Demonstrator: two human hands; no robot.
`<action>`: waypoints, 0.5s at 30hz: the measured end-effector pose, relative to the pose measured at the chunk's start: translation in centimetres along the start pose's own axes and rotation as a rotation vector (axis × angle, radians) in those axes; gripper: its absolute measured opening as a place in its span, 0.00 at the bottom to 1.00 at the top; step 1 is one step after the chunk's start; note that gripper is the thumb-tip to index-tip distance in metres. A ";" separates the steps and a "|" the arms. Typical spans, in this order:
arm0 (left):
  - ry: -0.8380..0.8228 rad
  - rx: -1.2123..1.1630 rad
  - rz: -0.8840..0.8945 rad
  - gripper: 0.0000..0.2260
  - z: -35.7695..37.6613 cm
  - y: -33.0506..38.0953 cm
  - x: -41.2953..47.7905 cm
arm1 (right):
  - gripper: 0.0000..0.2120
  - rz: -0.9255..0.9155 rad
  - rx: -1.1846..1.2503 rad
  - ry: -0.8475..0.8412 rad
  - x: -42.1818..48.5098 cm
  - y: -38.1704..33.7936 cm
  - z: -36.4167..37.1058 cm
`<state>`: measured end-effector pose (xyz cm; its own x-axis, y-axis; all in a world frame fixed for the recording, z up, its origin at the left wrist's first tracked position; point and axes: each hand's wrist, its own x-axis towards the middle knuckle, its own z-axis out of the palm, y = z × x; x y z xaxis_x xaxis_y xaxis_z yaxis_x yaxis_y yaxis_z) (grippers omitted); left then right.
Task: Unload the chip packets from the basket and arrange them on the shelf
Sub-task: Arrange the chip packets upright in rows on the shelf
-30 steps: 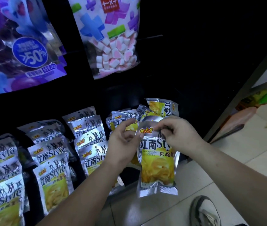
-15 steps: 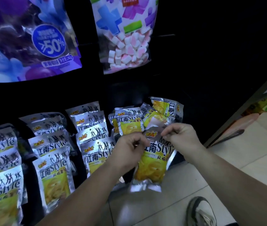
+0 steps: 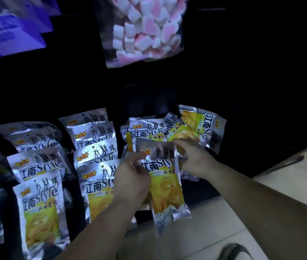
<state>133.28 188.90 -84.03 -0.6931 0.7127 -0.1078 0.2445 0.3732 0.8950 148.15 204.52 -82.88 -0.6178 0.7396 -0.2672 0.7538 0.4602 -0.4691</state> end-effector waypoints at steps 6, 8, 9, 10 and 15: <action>0.056 0.070 -0.047 0.20 1.3 0.4 2.8 | 0.58 -0.036 -0.148 -0.145 2.7 3.6 3.1; -0.025 0.073 -0.047 0.22 1.6 0.6 3.0 | 0.52 -0.062 -0.205 -0.142 3.4 4.3 3.5; -0.056 0.092 -0.018 0.24 1.8 0.6 3.1 | 0.49 -0.072 -0.224 -0.121 3.6 4.7 3.5; -0.081 0.140 0.008 0.28 1.9 0.5 3.3 | 0.45 -0.082 -0.254 -0.102 3.6 5.0 3.6; -0.222 0.407 0.010 0.51 2.9 0.1 3.9 | 0.39 -0.096 -0.364 -0.063 3.0 6.3 4.1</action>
<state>132.58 193.41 -85.62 -0.5379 0.8111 -0.2296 0.5277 0.5364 0.6587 150.16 207.60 -90.05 -0.6935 0.6582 -0.2929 0.7150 0.6786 -0.1679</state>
